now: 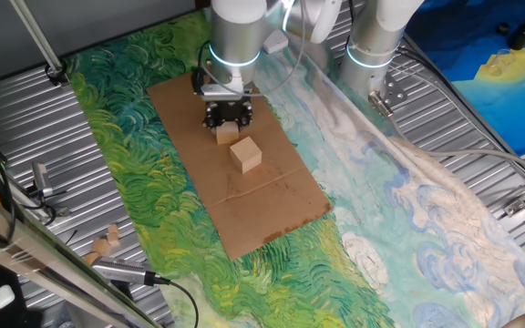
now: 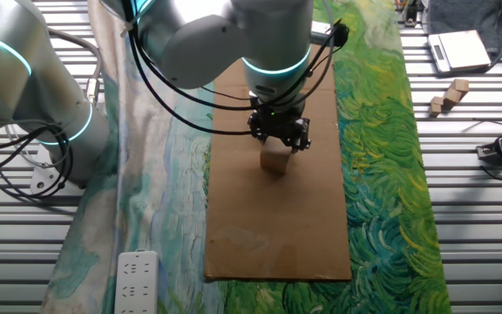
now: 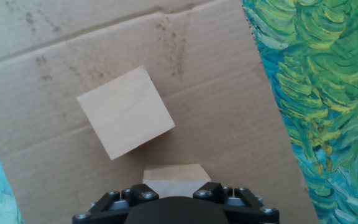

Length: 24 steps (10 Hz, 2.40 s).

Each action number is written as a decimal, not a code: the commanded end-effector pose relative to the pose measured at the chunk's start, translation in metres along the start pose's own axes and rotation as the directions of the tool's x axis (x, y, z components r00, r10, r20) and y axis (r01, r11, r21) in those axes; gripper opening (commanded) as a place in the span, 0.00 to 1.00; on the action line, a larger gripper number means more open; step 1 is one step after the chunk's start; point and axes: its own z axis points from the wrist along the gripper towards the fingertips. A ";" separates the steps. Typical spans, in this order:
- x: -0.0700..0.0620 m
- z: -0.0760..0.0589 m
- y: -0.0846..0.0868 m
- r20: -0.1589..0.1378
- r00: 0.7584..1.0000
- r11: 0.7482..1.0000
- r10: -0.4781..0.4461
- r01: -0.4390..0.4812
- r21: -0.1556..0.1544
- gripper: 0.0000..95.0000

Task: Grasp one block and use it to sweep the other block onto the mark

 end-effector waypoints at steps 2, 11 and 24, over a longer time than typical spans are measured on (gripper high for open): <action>-0.001 0.001 -0.001 0.003 1.000 1.000 0.003 -0.003 0.004 0.00; -0.001 0.001 -0.001 0.004 1.000 1.000 -0.020 0.020 0.004 0.40; -0.001 0.001 -0.001 -0.005 1.000 0.999 -0.029 0.028 -0.030 0.80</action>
